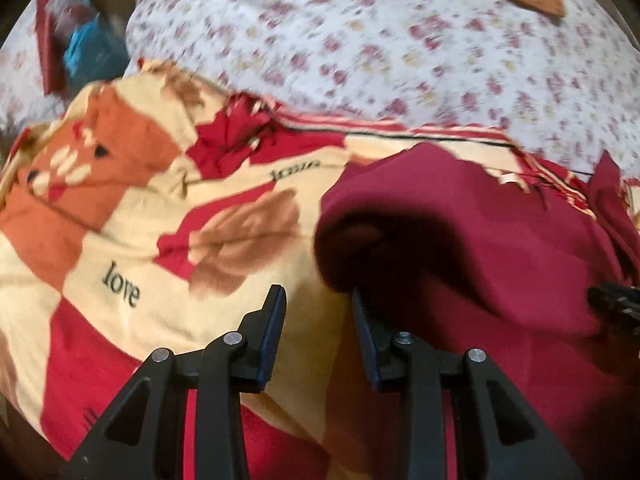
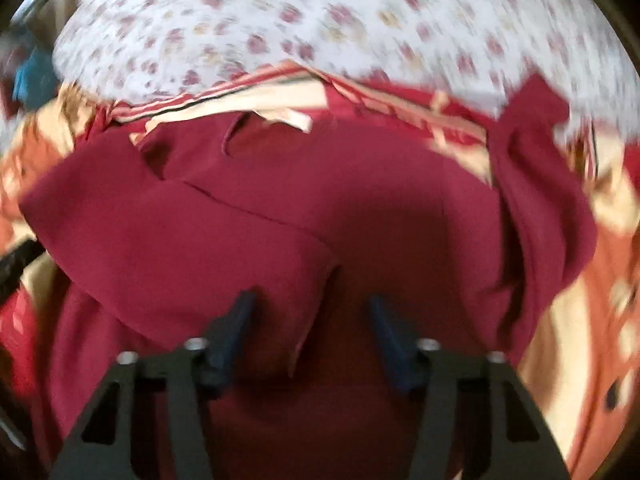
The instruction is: Fold small clothes
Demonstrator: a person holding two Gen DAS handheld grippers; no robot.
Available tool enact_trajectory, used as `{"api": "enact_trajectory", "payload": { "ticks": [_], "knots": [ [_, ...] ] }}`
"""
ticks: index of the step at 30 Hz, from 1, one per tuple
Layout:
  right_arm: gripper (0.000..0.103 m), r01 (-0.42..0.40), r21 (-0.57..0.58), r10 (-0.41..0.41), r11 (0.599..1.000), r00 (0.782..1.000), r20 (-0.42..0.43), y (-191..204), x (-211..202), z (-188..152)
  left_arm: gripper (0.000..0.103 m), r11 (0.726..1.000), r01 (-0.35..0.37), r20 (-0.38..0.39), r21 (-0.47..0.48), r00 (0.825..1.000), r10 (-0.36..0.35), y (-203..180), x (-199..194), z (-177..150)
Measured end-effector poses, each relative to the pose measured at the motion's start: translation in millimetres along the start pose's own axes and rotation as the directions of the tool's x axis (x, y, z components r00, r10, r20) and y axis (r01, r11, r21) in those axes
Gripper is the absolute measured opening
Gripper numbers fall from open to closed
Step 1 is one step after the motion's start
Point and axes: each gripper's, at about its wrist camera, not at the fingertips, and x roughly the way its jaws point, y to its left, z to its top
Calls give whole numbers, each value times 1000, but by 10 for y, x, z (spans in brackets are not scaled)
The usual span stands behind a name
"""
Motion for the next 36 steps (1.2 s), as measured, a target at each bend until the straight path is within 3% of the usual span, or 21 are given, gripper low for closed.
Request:
{"api": "enact_trajectory", "payload": {
  "ticks": [1,4,7,11,14,16,18,19,20,23,26,29,33,36],
  "knots": [
    [5,-6,-21,7,1000,1000,4,32,-21,16,13,1000,-3,-12,-11,1000,3,26,54,-18],
    [5,-1,-58,3,998,999,35,33,-147,82,13,999,-3,-36,-37,999,2,70,151,-54],
    [5,40,-65,-31,997,992,120,-53,-430,208,13,998,21,-25,-60,999,-22,87,113,-85],
    [5,142,4,-140,990,971,194,-355,-640,422,13,997,30,-23,-71,999,-32,81,121,-92],
    [5,202,61,-209,977,965,159,-615,-520,512,13,997,33,-23,-71,999,-34,78,121,-100],
    [5,203,80,-211,976,971,109,-699,-360,498,13,996,48,-27,-70,998,-50,70,101,-100],
    [14,195,75,-199,978,979,46,-727,-187,477,13,996,69,-30,-63,997,-71,54,51,-99],
    [25,195,74,-196,978,980,17,-718,-151,461,13,995,79,-27,-55,996,-80,46,18,-102],
    [38,185,88,-187,979,982,20,-719,-184,431,13,995,84,-25,-46,996,-85,38,-9,-103],
    [48,72,111,-83,991,992,94,-594,-403,422,13,995,89,-32,-40,995,-90,24,-9,-88],
    [52,-72,-23,75,997,991,113,-175,-472,583,13,997,67,-47,-33,997,-68,-7,79,-79],
    [60,-196,-172,213,965,973,89,375,-367,811,13,996,68,-53,-49,996,-71,14,155,-83],
    [61,-226,-326,250,918,968,34,1029,90,1078,13,994,91,-36,-59,995,-93,87,191,-82],
    [61,-247,-369,255,896,966,-27,1265,404,1180,13,991,121,-24,-60,992,-123,131,227,-76]
  ]
}}
